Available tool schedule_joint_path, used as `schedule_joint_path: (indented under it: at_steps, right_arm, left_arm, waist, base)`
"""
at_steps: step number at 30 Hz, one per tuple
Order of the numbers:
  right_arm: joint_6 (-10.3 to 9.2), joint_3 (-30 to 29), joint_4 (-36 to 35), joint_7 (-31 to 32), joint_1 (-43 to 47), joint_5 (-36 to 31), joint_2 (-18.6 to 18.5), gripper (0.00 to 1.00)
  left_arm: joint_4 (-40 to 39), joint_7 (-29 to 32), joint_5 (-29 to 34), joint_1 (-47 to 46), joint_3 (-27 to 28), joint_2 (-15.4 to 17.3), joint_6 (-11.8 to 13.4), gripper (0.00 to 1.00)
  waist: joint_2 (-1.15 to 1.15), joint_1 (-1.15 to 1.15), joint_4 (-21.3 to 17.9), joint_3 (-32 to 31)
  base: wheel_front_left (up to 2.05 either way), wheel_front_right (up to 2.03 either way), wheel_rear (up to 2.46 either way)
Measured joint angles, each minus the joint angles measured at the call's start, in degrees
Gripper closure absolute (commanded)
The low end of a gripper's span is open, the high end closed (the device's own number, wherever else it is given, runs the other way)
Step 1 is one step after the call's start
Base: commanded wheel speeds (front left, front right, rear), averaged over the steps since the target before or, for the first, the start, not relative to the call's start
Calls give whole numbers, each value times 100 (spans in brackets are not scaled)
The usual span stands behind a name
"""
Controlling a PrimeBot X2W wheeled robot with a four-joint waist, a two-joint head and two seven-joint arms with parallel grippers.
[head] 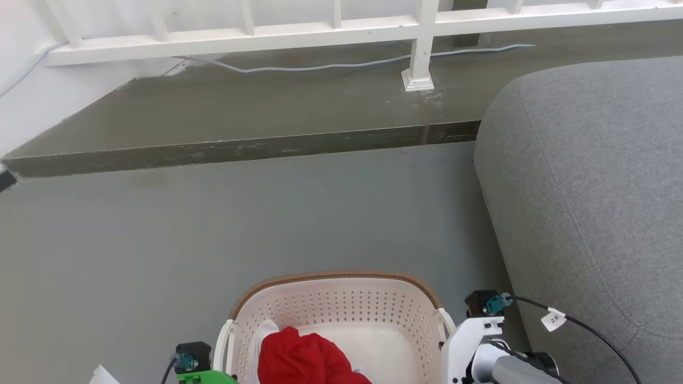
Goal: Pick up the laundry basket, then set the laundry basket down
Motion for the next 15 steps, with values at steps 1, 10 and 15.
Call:
schedule_joint_path:
  at_steps: [1,10,15]
  right_arm:
    - [-1,8,-5,0,2,2,-8,100]
    - [-90,90,-30,0,19,149,-34,100]
    - [-94,116,-44,0,20,230,-43,100]
  left_arm:
    - [-18,0,-16,2,-14,1,14,100]
    - [-126,24,-218,98,-121,8,90,100]
    - [-157,32,-263,105,-190,14,144,100]
  waist:
    - [0,0,-5,-11]
    - [0,0,-12,-28]
    - [0,0,-4,-22]
  base:
    - [0,0,0]
    - [0,0,0]
    - [0,0,0]
